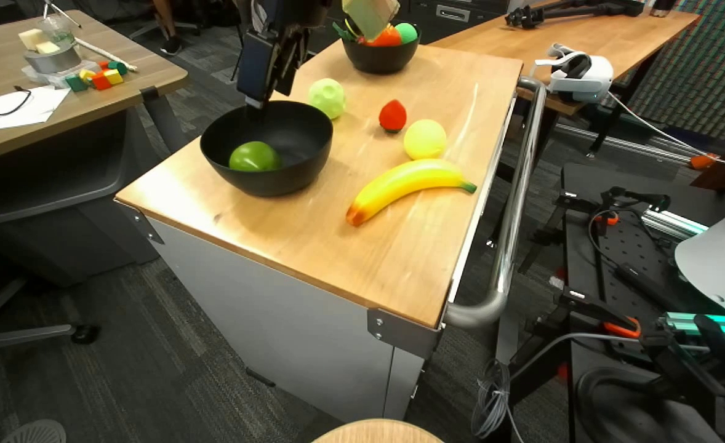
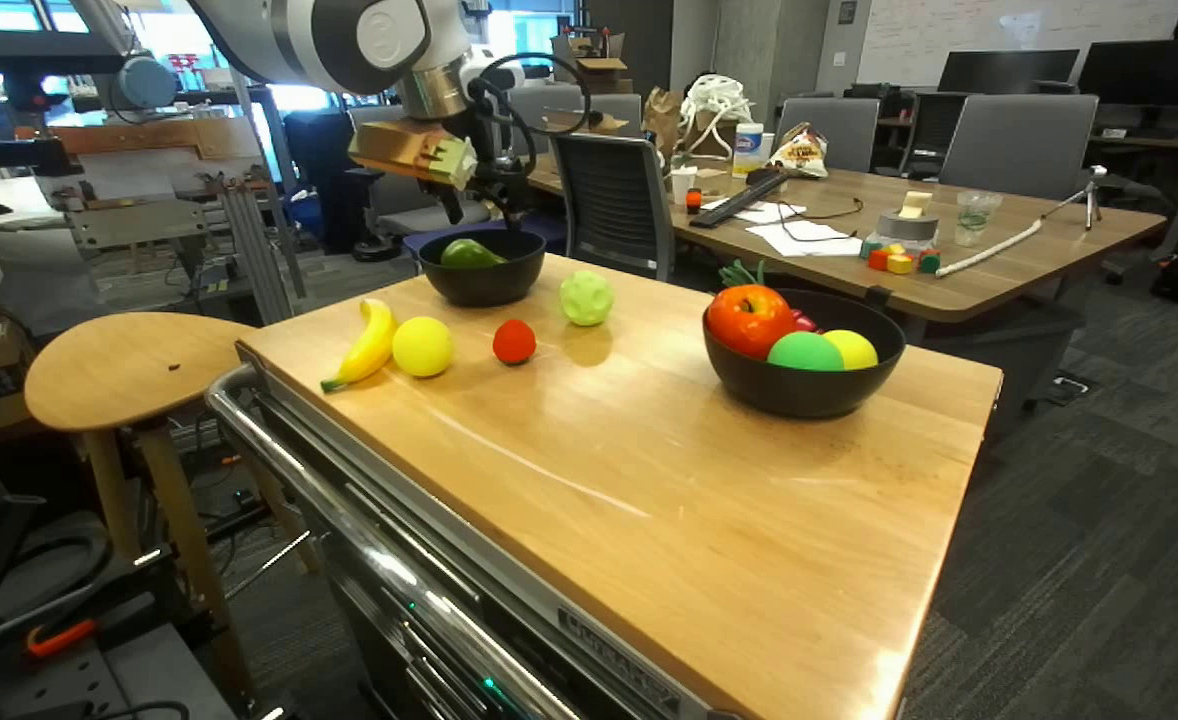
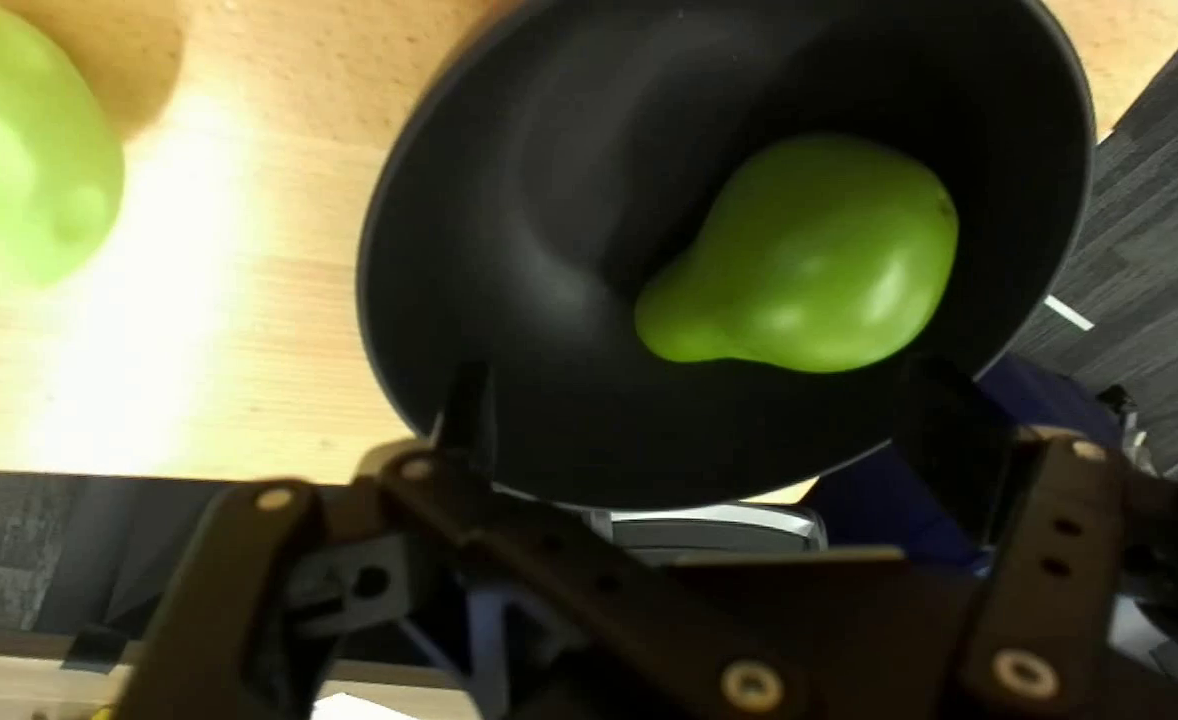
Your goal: Move the fruit and vegetable toys from the bowls to the counter
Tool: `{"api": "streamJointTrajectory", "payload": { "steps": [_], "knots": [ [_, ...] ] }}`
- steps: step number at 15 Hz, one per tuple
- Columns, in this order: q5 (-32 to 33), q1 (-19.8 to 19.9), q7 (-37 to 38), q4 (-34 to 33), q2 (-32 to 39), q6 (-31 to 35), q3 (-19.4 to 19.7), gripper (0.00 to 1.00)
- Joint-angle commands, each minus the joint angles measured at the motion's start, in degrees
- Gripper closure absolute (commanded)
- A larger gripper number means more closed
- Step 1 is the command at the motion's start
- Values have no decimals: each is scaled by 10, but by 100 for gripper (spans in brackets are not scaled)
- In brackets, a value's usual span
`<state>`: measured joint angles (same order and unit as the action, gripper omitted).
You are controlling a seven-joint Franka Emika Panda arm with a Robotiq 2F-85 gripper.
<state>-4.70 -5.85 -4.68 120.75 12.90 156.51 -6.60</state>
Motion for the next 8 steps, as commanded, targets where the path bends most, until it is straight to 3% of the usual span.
{"api": "streamJointTrajectory", "payload": {
  "steps": [1,8],
  "knots": [
    [21,-11,64,-1,12,18,12,0],
    [39,-30,123,-2,39,29,12,6]
  ]
}}
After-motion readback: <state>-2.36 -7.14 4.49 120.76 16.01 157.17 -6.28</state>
